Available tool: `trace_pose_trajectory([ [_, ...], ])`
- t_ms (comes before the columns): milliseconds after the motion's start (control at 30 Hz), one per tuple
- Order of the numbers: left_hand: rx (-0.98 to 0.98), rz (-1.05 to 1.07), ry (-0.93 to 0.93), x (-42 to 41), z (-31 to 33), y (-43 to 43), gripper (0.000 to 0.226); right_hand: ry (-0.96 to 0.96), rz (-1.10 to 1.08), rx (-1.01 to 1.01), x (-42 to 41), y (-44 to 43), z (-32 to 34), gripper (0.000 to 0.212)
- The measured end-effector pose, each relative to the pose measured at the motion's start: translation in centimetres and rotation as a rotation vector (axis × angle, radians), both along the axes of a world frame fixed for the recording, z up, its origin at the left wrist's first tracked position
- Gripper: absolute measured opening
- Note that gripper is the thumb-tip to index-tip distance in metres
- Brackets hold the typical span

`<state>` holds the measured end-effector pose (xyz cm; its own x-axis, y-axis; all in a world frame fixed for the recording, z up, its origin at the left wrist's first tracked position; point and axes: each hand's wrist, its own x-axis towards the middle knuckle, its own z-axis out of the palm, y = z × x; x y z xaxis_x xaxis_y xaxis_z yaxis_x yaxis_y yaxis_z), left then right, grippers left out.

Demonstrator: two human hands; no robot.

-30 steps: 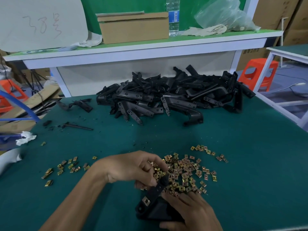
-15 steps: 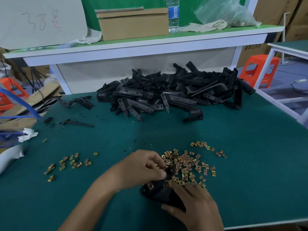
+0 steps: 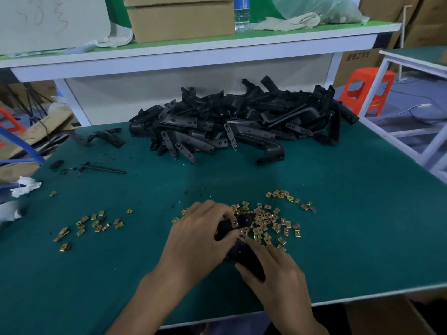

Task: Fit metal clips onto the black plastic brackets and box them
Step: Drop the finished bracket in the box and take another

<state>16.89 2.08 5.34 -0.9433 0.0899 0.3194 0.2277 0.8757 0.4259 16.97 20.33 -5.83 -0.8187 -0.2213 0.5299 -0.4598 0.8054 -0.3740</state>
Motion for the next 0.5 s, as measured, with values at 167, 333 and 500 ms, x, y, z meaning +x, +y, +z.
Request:
trace_pose_trajectory([
  [167, 0.024, -0.001, 0.037, 0.0, 0.0, 0.6, 0.015, -0.017, -0.013, -0.083, 0.4, 0.3, -0.1, 0.051],
  [333, 0.001, -0.057, 0.074, 0.0, 0.2, 1.3, 0.017, -0.05, -0.02, -0.118, 1.4, 1.3, 0.1, 0.05],
  [500, -0.059, -0.165, 0.096, -0.6, -0.3, 4.6, 0.02, -0.092, -0.121, -0.098, 3.5, 4.2, 0.6, 0.053],
])
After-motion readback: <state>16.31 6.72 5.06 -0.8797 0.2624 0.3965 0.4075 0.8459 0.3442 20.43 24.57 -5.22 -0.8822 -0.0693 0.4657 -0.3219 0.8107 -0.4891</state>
